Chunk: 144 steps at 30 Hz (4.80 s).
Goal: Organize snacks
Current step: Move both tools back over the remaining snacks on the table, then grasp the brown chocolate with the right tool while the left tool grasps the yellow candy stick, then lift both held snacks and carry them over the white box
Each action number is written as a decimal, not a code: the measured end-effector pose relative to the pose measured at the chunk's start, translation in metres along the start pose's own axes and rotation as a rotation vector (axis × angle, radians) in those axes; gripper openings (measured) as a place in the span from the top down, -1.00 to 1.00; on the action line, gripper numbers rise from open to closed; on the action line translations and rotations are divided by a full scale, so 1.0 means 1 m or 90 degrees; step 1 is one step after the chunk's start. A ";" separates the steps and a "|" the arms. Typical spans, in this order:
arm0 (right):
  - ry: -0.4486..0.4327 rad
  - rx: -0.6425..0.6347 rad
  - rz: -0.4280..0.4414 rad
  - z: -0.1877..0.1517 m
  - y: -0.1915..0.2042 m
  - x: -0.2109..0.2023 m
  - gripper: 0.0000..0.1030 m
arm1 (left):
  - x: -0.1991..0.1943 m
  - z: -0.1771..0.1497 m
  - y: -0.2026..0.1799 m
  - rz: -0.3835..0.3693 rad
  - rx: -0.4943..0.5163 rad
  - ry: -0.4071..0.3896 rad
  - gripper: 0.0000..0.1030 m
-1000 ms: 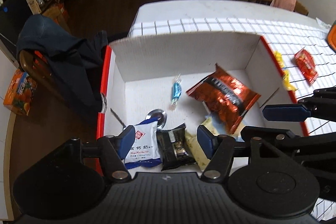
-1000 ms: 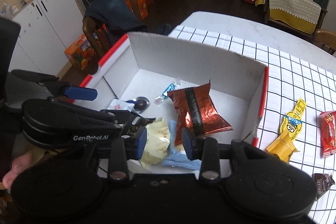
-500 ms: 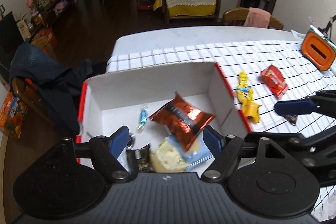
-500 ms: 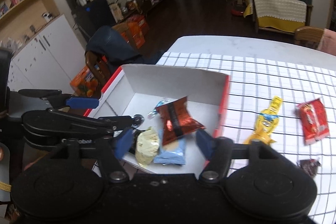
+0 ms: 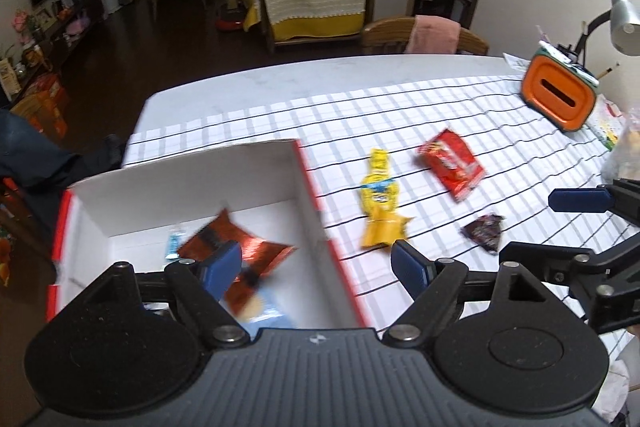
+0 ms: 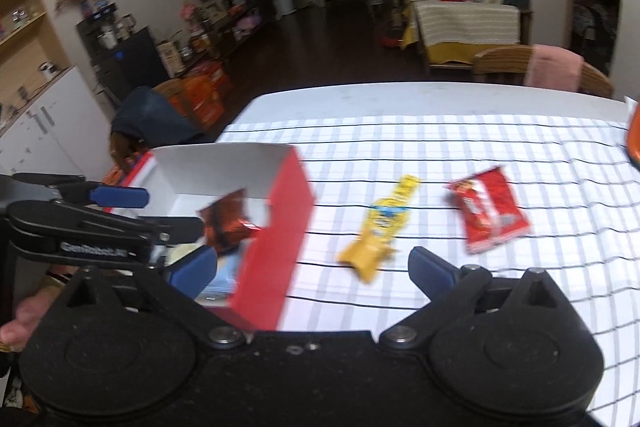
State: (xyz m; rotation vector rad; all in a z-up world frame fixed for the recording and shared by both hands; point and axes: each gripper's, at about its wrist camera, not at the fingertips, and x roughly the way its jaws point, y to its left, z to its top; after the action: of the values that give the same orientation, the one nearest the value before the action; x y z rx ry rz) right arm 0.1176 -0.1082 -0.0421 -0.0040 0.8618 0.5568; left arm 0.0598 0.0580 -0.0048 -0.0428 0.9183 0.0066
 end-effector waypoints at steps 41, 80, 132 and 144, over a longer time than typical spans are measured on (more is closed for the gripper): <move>0.142 -0.070 0.016 -0.047 -0.159 0.092 -0.65 | 0.199 0.034 -0.061 0.130 -0.362 0.251 -0.59; 0.113 -0.024 -0.020 -0.043 -0.153 0.073 0.13 | 0.175 0.019 -0.057 0.069 -0.331 0.265 0.02; 0.056 -0.080 0.063 0.024 0.101 0.079 0.13 | 0.017 -0.003 0.157 0.121 -0.158 0.109 0.01; 0.155 -0.109 0.049 0.009 0.137 0.150 0.13 | 0.067 -0.011 0.180 0.136 -0.128 0.178 0.00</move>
State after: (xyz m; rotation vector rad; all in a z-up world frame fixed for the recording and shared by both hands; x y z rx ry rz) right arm 0.1376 0.0801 -0.1144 -0.1992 1.0516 0.7113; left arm 0.0875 0.2368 -0.0704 -0.1350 1.1961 0.2972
